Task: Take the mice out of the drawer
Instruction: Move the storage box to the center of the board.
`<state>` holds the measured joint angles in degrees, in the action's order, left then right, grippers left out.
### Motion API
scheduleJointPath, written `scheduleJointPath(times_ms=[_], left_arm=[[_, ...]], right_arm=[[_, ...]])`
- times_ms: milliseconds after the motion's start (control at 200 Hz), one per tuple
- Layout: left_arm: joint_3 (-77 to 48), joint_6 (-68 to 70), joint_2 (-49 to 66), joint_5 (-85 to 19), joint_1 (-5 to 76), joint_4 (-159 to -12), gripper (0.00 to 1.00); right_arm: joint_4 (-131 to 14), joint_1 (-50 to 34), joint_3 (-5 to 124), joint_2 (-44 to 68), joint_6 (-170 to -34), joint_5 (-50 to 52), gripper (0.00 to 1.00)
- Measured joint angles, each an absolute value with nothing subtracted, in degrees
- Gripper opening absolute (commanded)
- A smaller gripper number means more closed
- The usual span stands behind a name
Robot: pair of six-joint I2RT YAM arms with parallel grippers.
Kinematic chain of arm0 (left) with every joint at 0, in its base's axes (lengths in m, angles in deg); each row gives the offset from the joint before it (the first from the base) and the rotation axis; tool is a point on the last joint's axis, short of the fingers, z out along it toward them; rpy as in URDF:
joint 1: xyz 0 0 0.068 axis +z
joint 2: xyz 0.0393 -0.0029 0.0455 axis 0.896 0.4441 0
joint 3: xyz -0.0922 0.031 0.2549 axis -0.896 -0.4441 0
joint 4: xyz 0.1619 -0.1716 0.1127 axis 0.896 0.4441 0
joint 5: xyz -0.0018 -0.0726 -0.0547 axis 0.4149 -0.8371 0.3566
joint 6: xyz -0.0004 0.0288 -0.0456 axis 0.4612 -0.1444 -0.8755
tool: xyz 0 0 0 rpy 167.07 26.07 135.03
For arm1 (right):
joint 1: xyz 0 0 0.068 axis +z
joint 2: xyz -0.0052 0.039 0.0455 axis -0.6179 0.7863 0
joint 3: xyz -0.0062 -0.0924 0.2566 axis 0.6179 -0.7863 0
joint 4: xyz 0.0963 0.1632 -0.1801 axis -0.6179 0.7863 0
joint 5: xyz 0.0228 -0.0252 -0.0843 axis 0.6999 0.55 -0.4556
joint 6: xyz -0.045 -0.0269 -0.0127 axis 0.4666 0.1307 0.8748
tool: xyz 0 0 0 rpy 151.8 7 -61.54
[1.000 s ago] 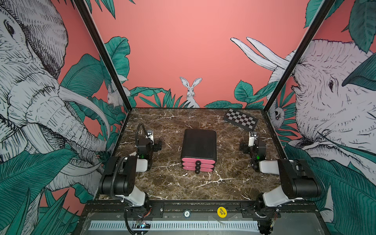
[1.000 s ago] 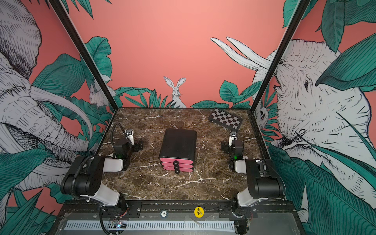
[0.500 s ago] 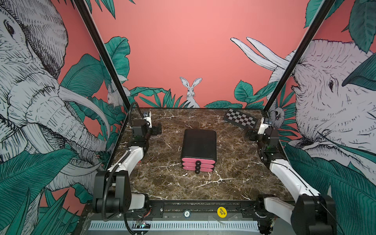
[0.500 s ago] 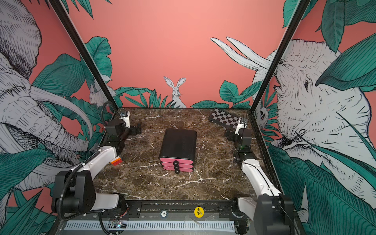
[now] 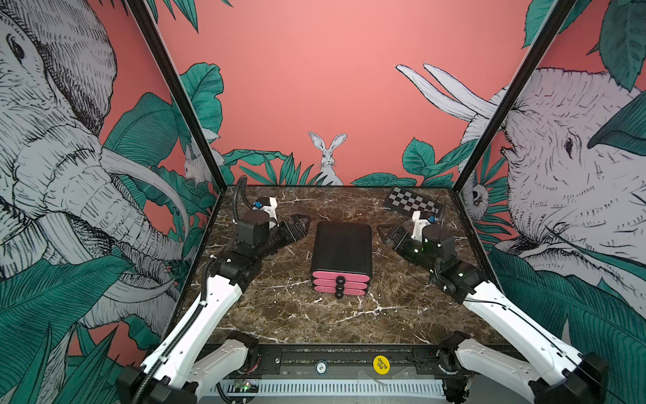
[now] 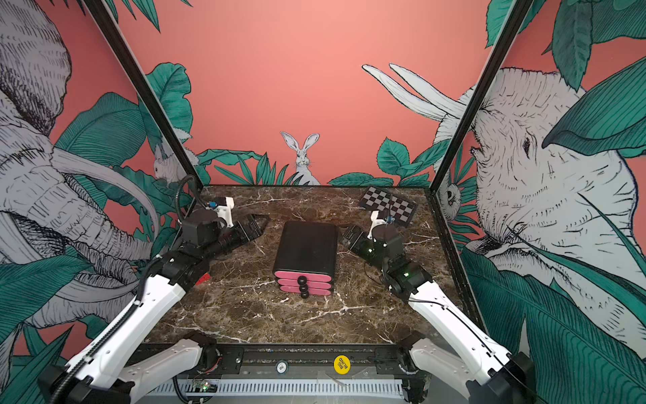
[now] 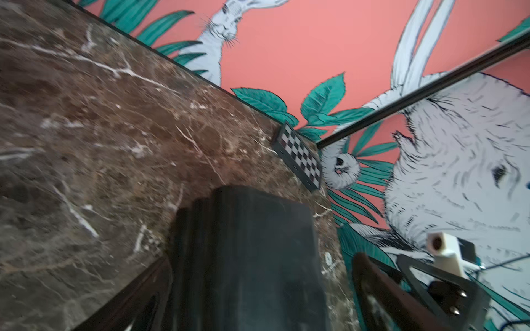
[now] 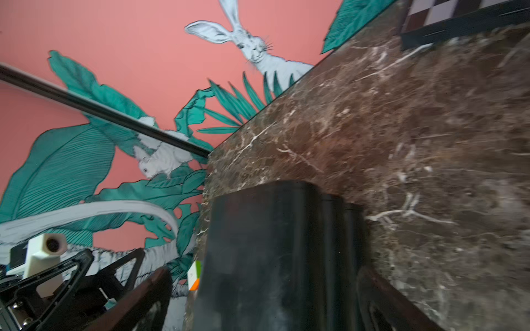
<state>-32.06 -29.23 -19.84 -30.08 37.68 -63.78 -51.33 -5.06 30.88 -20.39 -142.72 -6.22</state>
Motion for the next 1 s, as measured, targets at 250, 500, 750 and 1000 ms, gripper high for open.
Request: scheduleJointPath(times_ms=[250,500,750,1000], left_arm=[[-41.19,-37.73,-25.35,-29.75,34.12,-72.11,0.99],[-39.29,-38.12,-17.87,-38.17,37.37,-64.07,0.99],[-33.13,-29.82,-11.54,-45.84,35.34,-54.89,0.99],[-33.06,-24.70,-5.96,-47.48,34.77,-52.26,0.99]], right_arm=[[-60.45,-3.94,30.00,-21.88,-145.13,-3.51,0.99],[-39.79,-4.47,37.39,-19.41,-141.43,-9.46,0.99],[-31.33,-4.62,38.18,-12.87,-134.03,-5.78,0.99],[-33.52,-4.53,36.91,-6.80,-130.86,0.88,0.99]])
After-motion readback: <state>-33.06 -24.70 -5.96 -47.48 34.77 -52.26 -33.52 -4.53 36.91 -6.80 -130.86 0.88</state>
